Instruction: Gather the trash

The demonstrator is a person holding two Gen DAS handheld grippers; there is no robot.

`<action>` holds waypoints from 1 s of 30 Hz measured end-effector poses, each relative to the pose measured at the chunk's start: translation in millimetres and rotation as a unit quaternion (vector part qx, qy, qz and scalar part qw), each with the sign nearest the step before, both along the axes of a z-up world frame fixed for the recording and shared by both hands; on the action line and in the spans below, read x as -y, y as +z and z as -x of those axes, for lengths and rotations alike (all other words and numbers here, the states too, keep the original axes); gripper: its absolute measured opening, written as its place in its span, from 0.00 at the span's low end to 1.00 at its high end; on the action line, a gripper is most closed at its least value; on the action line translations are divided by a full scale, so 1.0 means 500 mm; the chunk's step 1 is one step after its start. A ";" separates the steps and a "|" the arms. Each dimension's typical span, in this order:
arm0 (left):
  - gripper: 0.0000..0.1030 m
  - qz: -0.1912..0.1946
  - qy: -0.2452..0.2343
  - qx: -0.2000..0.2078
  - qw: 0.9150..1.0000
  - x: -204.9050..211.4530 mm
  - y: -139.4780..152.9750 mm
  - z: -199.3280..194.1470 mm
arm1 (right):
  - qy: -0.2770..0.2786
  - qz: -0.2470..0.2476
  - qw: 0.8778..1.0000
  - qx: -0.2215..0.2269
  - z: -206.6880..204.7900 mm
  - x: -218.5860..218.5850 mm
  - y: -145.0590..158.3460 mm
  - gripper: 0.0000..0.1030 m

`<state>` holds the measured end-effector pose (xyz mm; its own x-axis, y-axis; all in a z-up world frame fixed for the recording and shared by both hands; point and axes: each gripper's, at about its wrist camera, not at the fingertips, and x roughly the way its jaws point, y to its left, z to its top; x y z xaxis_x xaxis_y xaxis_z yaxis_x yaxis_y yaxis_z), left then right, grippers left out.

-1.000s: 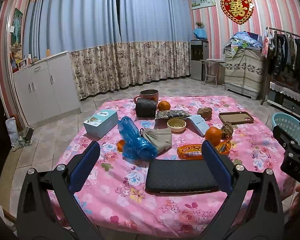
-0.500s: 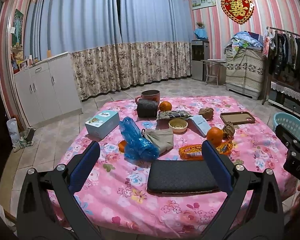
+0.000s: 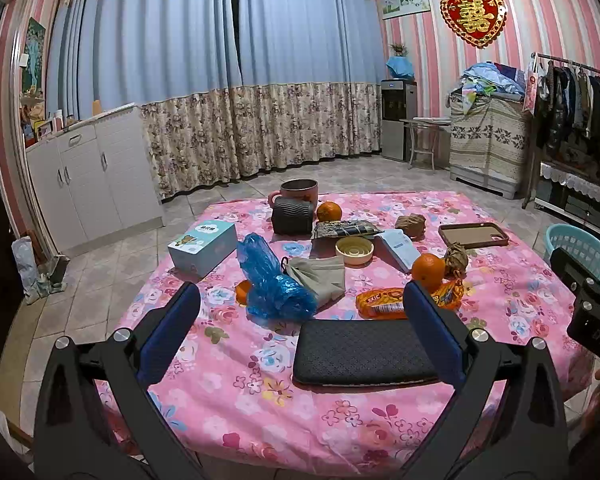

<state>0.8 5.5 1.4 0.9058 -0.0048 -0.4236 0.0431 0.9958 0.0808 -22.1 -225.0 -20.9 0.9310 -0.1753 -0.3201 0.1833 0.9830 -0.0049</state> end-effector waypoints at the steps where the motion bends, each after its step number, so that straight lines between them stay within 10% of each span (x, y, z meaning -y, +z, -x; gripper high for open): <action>1: 0.95 -0.001 0.000 0.001 1.000 0.001 0.000 0.000 | -0.001 0.001 1.000 0.000 0.000 0.002 -0.001 0.96; 30: 0.95 0.000 0.004 -0.001 1.000 -0.004 -0.003 -0.001 | -0.004 -0.004 1.000 0.007 0.009 0.005 0.009 0.96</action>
